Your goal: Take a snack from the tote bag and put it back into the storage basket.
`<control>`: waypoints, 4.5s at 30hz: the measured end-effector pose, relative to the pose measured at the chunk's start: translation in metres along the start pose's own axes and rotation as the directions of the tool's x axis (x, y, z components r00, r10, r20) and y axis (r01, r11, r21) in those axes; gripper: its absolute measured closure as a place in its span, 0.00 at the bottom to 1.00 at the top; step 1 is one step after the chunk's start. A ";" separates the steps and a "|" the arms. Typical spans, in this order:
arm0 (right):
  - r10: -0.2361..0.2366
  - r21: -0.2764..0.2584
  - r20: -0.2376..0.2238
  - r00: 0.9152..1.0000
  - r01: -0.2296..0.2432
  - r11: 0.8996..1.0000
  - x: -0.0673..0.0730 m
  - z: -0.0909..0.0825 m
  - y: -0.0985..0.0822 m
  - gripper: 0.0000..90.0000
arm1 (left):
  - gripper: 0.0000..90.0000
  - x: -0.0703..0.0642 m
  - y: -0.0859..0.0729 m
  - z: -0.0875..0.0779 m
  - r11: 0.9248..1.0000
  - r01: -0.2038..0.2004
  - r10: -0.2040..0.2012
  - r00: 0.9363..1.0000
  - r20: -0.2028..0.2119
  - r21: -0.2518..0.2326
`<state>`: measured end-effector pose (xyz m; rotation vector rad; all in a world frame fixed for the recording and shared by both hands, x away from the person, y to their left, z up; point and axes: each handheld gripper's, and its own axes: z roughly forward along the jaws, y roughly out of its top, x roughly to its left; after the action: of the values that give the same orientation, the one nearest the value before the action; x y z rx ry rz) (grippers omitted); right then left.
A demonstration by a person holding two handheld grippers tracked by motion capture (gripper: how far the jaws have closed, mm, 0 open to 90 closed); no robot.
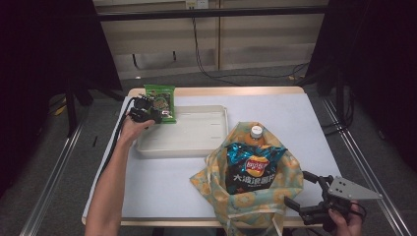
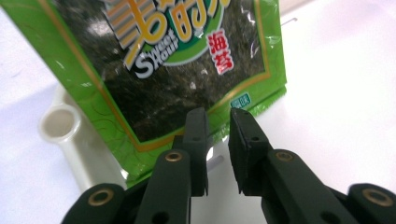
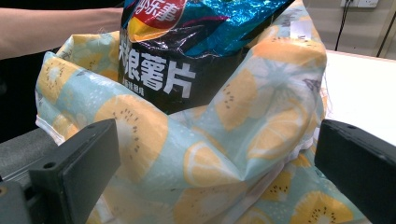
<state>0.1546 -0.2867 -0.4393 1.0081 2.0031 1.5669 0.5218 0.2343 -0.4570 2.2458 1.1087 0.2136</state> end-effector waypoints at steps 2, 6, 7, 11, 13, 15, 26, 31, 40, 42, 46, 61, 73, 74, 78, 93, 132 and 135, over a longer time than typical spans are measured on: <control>0.000 0.001 0.001 1.000 0.000 1.000 0.000 -0.001 0.000 0.00 | 0.86 -0.001 -0.001 -0.003 1.000 0.000 0.000 1.000 0.004 -0.010; 0.000 0.005 -0.007 1.000 0.000 1.000 -0.001 0.000 0.000 0.00 | 0.86 -0.003 -0.002 -0.009 0.999 -0.002 0.003 1.000 0.025 -0.035; 0.001 0.003 -0.009 1.000 -0.001 1.000 0.000 0.000 0.000 0.00 | 0.86 -0.005 -0.002 -0.011 0.999 -0.005 0.006 1.000 0.023 -0.040; 0.004 -0.002 -0.001 1.000 -0.004 1.000 0.000 0.000 0.000 0.00 | 0.88 -0.009 -0.005 -0.017 0.997 -0.012 0.014 0.999 0.034 -0.077; 0.000 -0.001 -0.001 1.000 0.000 1.000 0.000 0.000 0.000 0.00 | 0.88 -0.011 -0.008 -0.021 0.996 -0.001 0.006 0.999 0.053 -0.095; 0.002 -0.003 0.000 1.000 -0.002 1.000 0.000 0.000 0.001 0.00 | 0.88 -0.014 -0.011 -0.026 0.994 0.005 0.001 0.998 0.056 -0.110; 0.002 -0.016 0.011 1.000 -0.001 1.000 -0.003 -0.003 0.006 0.01 | 0.85 -0.039 -0.027 -0.056 0.976 -0.042 0.061 0.995 0.082 -0.216; 0.003 -0.041 0.048 0.999 -0.002 0.999 -0.002 -0.003 0.014 0.09 | 0.83 -0.058 -0.035 -0.064 0.967 -0.079 0.105 0.990 0.094 -0.244; -0.005 -0.013 0.069 0.998 0.006 1.000 -0.004 0.003 0.031 0.30 | 0.74 -0.099 -0.045 -0.083 0.940 -0.142 0.197 0.969 0.152 -0.310; -0.005 -0.014 0.067 0.998 0.006 1.000 -0.008 0.002 0.035 0.37 | 0.72 -0.109 -0.046 -0.086 0.935 -0.146 0.209 0.963 0.170 -0.323; -0.027 -0.010 0.051 0.998 0.028 1.000 -0.015 0.001 0.043 0.54 | 0.69 -0.131 -0.051 -0.088 0.923 -0.169 0.242 0.953 0.182 -0.346; -0.042 -0.017 0.048 0.998 0.043 0.999 -0.047 0.041 0.097 0.57 | 0.63 -0.202 -0.048 -0.076 0.889 -0.239 0.371 0.876 0.310 -0.390; -0.011 0.060 0.007 1.000 0.010 0.998 -0.065 0.085 0.103 0.48 | 0.55 -0.231 -0.032 -0.071 0.880 -0.221 0.398 0.826 0.399 -0.422; -0.013 0.071 0.012 1.000 0.012 0.997 -0.065 0.088 0.103 0.48 | 0.54 -0.234 -0.031 -0.068 0.882 -0.225 0.398 0.825 0.402 -0.413; -0.016 0.131 -0.021 1.000 0.019 0.991 -0.063 0.099 0.101 0.63 | 0.52 -0.239 -0.031 -0.054 0.889 -0.247 0.405 0.816 0.413 -0.385; 0.002 0.139 0.064 0.998 -0.011 0.990 -0.083 0.085 0.081 1.00 | 1.00 -0.238 -0.035 -0.034 0.902 -0.275 0.398 0.828 0.395 -0.333; -0.041 0.114 0.019 0.999 0.039 0.993 -0.071 0.108 0.054 0.99 | 0.48 -0.243 -0.027 -0.044 0.893 -0.157 0.360 0.812 0.460 -0.422; -0.035 0.109 0.016 0.999 0.033 0.994 -0.071 0.106 0.054 0.96 | 0.69 -0.247 -0.028 -0.036 0.897 -0.205 0.378 0.816 0.439 -0.391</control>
<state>0.2910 -0.2636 -0.4266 1.0189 2.1013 1.4395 0.3322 0.0753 -0.4147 1.9898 0.4009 -0.0686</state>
